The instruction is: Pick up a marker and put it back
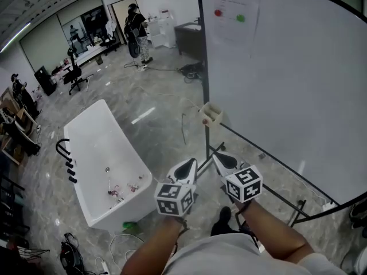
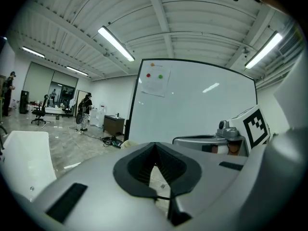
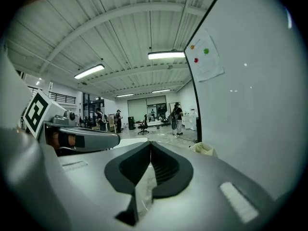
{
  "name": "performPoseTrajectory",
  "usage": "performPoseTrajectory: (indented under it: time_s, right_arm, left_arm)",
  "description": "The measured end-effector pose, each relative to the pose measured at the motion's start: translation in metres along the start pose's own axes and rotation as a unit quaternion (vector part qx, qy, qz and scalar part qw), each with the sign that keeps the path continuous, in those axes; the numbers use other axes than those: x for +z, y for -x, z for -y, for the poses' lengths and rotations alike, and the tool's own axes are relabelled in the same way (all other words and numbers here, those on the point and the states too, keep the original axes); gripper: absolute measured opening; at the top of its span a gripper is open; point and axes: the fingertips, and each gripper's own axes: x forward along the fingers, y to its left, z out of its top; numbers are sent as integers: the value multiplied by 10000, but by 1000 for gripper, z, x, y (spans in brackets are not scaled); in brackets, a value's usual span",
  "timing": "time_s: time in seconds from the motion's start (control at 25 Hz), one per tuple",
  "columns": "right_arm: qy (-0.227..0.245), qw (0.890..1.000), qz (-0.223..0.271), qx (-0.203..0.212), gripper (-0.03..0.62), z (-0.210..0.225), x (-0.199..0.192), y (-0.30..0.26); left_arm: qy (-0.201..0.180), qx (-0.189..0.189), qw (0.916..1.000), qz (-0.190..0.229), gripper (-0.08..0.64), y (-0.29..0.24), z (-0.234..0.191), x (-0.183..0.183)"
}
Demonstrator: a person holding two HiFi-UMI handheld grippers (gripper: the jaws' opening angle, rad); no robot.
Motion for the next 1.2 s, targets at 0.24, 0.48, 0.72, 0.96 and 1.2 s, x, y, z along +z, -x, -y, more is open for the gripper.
performPoseTrajectory:
  time_s: [0.24,0.48,0.72,0.96,1.2]
  right_arm:
    - [161,9993,-299,169,-2,94,-4,-78]
    - [342,9960,-668,482,-2,167,-7,-146]
    - [208,9940,-891,601,-2,217,-16,-202]
    - [426,9883,-1278,713,12,244,-33,-269]
    - [777,9765,-1911,630,32,263,-55,-331]
  left_arm:
    - [128,207,9997,-68,2,-109,-39,14]
    - [239,426,9987,-169,2,-193,-70,30]
    - [347,542,9974,-312,2,-245,-102,28]
    - [427,491,9970,-425,2,-298,-153,24]
    - [448,273,9972,-532,2,-339,-208,36]
